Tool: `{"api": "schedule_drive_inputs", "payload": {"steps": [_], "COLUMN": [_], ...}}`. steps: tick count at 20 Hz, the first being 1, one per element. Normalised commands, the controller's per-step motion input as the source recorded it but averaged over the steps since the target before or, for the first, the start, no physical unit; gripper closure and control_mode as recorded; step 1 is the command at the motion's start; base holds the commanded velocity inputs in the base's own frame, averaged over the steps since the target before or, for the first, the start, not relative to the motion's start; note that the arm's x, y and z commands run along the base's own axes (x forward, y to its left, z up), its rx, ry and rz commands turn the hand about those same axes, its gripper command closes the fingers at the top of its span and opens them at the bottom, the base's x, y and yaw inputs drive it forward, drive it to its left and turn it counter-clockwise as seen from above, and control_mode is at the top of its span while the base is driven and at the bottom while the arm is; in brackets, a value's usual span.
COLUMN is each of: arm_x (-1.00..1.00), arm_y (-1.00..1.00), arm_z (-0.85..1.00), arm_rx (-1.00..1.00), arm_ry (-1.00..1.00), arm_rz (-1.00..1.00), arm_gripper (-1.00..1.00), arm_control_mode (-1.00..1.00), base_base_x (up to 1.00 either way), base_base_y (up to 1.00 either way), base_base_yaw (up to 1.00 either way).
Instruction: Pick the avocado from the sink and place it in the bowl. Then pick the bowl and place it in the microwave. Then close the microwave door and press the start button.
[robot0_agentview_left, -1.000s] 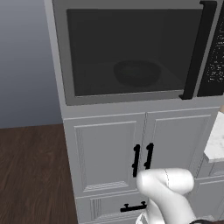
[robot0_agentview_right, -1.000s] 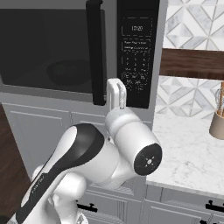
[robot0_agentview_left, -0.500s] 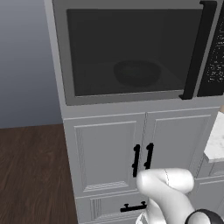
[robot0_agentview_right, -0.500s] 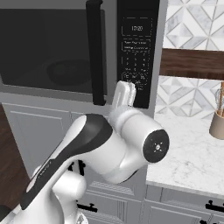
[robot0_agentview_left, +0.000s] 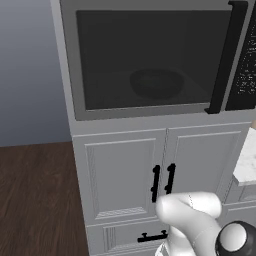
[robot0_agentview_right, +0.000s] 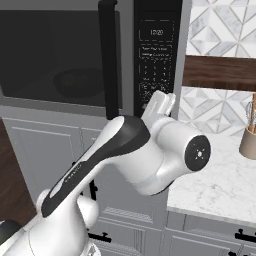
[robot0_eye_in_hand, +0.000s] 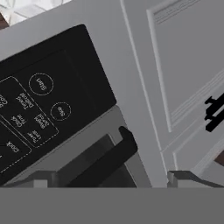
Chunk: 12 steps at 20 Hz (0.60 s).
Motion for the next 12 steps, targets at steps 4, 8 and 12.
{"api": "schedule_drive_inputs", "payload": {"steps": [4, 8, 12], "arm_x": [0.28, 0.01, 0.31], "arm_y": [0.01, 0.0, 0.04], "arm_z": [-0.18, -0.28, -0.03], "arm_rx": [0.12, 0.1, 0.08], "arm_ry": [0.07, 0.01, 0.0], "arm_rz": [0.0, 0.0, 0.0], "arm_gripper": [-1.0, -1.0, -1.0], "arm_control_mode": [-1.0, -1.0, -1.0], "base_base_x": [0.0, 0.0, 0.0], "base_base_y": [0.0, 0.0, 0.0], "base_base_yaw": [0.0, 0.0, 0.0]}}
